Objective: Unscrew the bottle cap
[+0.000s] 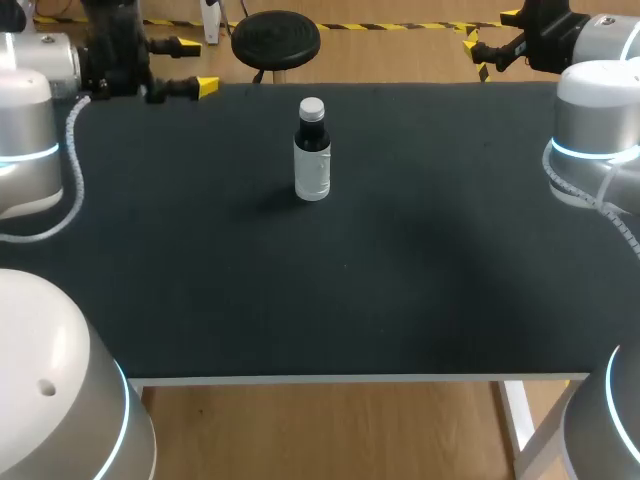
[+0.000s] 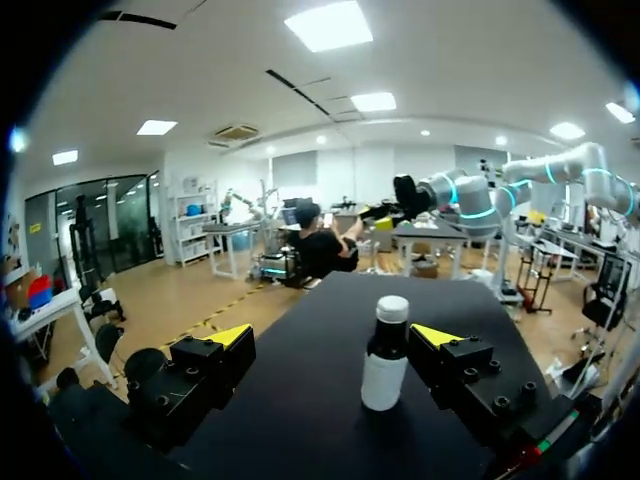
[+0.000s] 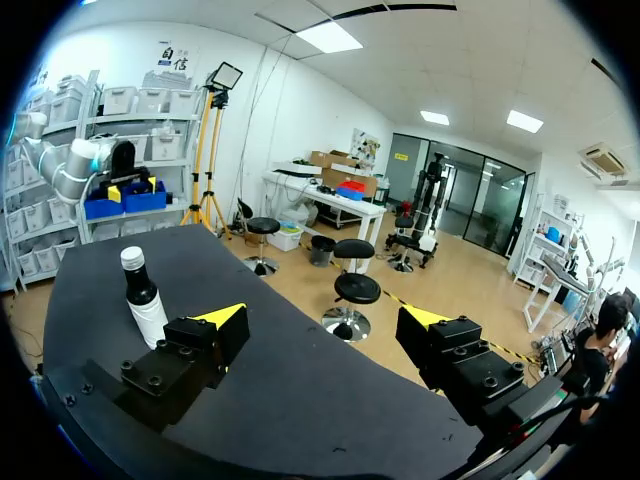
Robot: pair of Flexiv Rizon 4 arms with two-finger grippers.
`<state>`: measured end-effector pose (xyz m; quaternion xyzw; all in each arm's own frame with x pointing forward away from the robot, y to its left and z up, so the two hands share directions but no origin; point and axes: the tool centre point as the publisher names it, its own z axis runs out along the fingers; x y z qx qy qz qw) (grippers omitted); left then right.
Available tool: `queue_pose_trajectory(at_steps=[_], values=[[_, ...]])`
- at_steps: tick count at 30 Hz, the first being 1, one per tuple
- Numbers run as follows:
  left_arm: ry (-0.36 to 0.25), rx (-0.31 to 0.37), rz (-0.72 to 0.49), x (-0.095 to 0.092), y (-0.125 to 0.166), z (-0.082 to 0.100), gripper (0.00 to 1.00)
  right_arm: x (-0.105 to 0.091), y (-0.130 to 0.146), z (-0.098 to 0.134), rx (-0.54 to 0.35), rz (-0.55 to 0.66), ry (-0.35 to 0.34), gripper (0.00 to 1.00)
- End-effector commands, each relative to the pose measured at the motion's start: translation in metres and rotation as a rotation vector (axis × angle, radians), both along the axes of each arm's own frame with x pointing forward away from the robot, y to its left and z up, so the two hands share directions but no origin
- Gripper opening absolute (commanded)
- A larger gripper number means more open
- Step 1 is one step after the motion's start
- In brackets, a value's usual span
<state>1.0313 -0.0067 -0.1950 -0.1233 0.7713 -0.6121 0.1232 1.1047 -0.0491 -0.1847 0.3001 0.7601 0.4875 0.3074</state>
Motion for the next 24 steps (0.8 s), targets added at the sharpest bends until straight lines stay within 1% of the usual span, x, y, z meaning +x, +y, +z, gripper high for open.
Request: queue_pose_trajectory(at_steps=[1, 8, 13, 15, 17, 23, 24], values=[[0.044, -0.035, -0.124, 0.002, -0.001, -0.008, 1.0, 0.0, 0.0, 0.0, 0.001, 0.001, 0.0, 1.0], [0.074, -0.048, -0.192, -0.006, -0.016, -0.025, 1.0, 0.0, 0.0, 0.0, 0.001, 0.001, 0.0, 1.0], [0.064, -0.051, -0.219, -0.01, -0.026, -0.039, 1.0, 0.0, 0.0, 0.0, 0.001, 0.001, 0.0, 1.0], [0.064, -0.064, -0.226, -0.009, -0.028, -0.044, 1.0, 0.0, 0.0, 0.0, 0.001, 0.001, 0.0, 1.0], [0.056, -0.095, -0.237, -0.009, -0.03, -0.049, 1.0, 0.0, 0.0, 0.0, 0.001, 0.001, 0.0, 1.0], [0.053, -0.114, -0.285, -0.008, -0.042, -0.062, 1.0, 0.0, 0.0, 0.0, 0.001, 0.001, 0.0, 1.0], [0.052, -0.108, -0.288, -0.008, -0.046, -0.064, 1.0, 0.0, 0.0, 0.0, 0.001, 0.001, 0.0, 1.0]])
